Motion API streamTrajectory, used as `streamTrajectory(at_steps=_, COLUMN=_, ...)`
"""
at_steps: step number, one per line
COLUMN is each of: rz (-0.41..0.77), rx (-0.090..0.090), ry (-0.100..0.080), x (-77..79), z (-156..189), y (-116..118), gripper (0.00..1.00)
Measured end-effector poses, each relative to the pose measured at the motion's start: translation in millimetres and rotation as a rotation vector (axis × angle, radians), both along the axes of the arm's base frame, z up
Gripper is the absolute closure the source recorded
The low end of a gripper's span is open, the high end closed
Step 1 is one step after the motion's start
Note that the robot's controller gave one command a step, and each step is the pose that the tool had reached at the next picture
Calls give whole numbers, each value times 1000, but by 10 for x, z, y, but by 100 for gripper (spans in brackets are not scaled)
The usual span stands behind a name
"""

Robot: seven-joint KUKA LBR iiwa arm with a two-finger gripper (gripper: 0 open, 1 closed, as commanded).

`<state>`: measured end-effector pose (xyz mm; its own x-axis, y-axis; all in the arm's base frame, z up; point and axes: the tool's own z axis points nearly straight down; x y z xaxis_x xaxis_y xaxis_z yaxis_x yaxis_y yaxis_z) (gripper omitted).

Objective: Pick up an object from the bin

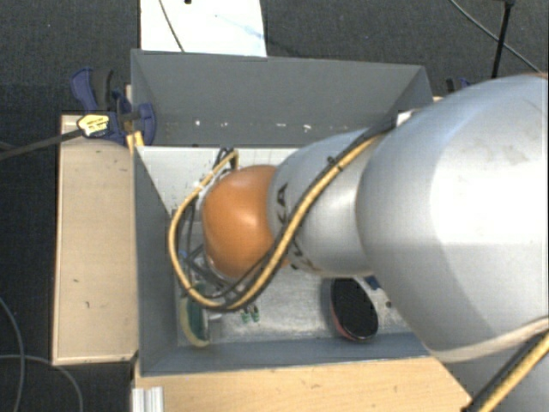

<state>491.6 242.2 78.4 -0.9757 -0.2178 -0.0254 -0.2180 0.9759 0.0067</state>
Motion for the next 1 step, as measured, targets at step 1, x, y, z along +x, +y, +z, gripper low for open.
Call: streamTrajectory(at_steps=1, rz=-15, rx=-6, ry=11, x=664, z=1522, y=65, gripper=100)
